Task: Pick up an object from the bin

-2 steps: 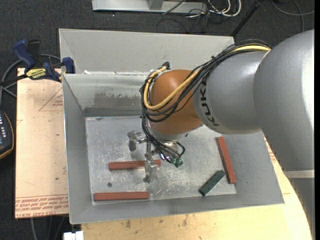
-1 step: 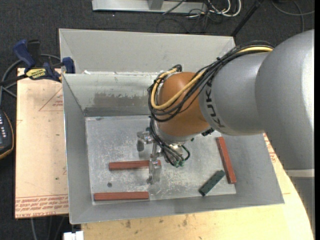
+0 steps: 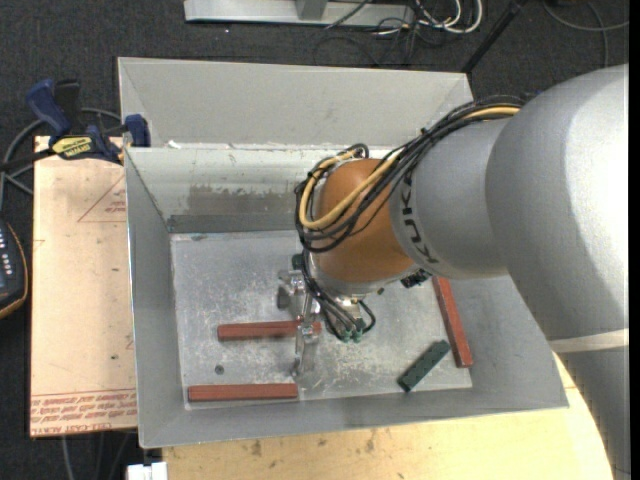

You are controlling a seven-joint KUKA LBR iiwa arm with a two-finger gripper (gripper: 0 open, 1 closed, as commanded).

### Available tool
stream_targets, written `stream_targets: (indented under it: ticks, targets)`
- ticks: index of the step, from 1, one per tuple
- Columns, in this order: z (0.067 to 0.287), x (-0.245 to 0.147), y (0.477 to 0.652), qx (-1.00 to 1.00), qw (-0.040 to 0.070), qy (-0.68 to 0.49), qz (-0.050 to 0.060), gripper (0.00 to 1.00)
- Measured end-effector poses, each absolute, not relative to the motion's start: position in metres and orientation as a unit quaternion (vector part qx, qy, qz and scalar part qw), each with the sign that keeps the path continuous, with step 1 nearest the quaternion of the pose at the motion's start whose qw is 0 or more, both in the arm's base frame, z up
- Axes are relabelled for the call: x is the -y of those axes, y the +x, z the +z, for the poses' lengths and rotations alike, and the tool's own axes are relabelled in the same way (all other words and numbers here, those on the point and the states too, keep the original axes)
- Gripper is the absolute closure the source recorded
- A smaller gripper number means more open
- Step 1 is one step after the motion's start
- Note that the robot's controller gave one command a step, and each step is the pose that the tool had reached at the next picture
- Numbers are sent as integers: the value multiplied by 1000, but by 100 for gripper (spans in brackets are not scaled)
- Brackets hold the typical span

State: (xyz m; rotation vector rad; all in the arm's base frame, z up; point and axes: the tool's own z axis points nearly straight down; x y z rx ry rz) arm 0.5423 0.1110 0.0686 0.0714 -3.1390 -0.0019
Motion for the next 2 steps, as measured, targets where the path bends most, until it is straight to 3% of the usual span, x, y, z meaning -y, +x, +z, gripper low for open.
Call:
stream_targets:
  ticks: [1, 2]
  targets:
    - [69, -112, 543, 1000, 0, 23, -1, 0]
    - [70, -112, 543, 1000, -1, 22, -1, 100]
